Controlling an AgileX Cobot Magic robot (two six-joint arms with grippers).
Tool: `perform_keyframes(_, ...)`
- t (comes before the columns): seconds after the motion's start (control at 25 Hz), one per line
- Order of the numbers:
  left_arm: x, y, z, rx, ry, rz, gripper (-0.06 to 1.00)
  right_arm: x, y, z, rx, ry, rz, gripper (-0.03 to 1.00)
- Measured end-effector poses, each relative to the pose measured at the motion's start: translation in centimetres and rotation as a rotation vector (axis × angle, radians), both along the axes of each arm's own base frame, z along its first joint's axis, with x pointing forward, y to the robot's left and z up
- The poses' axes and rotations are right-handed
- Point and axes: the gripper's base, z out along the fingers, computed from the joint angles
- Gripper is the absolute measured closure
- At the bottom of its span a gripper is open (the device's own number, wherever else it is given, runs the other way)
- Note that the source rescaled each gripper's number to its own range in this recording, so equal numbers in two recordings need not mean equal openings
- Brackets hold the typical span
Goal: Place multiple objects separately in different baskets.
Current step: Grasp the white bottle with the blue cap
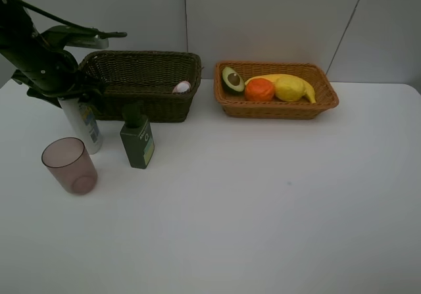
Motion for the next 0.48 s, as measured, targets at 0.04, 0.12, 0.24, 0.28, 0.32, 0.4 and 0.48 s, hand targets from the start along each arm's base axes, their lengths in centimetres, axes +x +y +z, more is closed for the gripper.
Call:
perform_keyframes(0.04,0.00,0.00,0.00,0.000,0.000,0.000,-0.05,0.00,0.00,0.00,0.000,0.000,0.000,-0.03)
perform_keyframes(0.12,0.01,0.00,-0.07,0.001,0.002,-0.001,-0.05,0.00,0.00,0.00,0.000,0.000,0.000,-0.03)
perform_keyframes(0.24,0.01,0.01,-0.06,0.003,0.001,-0.002,-0.04,0.00,0.00,0.00,0.000,0.000,0.000,-0.03)
perform_keyframes(0.28,0.01,0.01,-0.06,0.003,0.001,-0.002,-0.02,0.00,0.00,0.00,0.000,0.000,0.000,-0.03)
perform_keyframes(0.32,0.01,0.01,-0.06,0.003,0.001,-0.002,0.01,0.00,0.00,0.00,0.000,0.000,0.000,-0.03)
perform_keyframes(0.4,0.02,0.01,-0.06,0.003,0.000,-0.001,0.12,0.00,0.00,0.00,0.000,0.000,0.000,-0.03)
perform_keyframes(0.48,0.02,0.01,-0.06,0.003,0.000,-0.001,0.32,0.00,0.00,0.00,0.000,0.000,0.000,-0.03)
